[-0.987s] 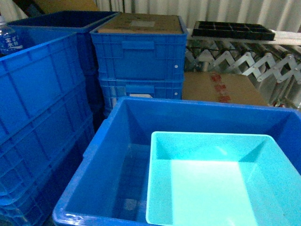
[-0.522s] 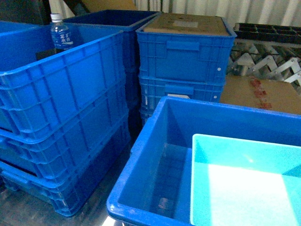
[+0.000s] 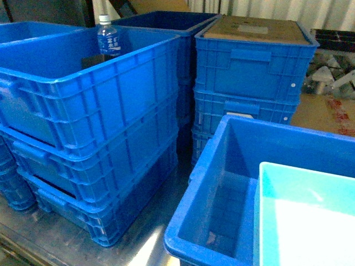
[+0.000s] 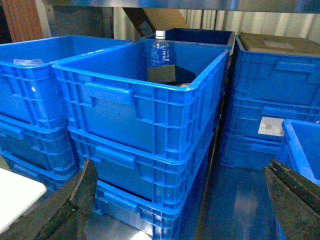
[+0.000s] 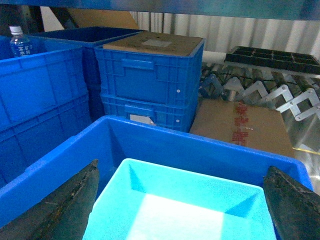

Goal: Stack blue boxes stably on right

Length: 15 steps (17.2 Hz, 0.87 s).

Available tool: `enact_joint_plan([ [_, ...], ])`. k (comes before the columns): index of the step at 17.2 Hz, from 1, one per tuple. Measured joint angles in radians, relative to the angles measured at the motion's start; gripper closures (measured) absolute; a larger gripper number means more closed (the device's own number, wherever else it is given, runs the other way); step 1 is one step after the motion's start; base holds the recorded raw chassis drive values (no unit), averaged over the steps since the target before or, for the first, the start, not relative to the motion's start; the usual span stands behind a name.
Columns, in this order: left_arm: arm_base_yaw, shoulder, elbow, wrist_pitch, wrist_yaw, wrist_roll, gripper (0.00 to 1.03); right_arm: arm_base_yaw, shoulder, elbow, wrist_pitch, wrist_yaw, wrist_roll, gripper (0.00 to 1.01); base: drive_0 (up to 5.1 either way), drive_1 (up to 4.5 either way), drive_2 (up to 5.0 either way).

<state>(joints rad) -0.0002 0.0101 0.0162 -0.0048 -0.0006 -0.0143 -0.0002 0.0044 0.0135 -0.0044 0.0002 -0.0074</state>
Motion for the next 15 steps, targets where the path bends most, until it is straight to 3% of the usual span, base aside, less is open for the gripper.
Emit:
enact_joint_plan([
  [11, 0.000, 0.000, 0.000, 0.000, 0.000, 0.000, 0.05, 0.000, 0.000, 0.000, 0.000, 0.000, 0.000, 0.03, 1.5, 1.50, 1.5],
  [15, 0.000, 0.000, 0.000, 0.000, 0.000, 0.000, 0.05, 0.000, 0.000, 0.000, 0.000, 0.000, 0.000, 0.03, 0.0, 0.00, 0.0],
])
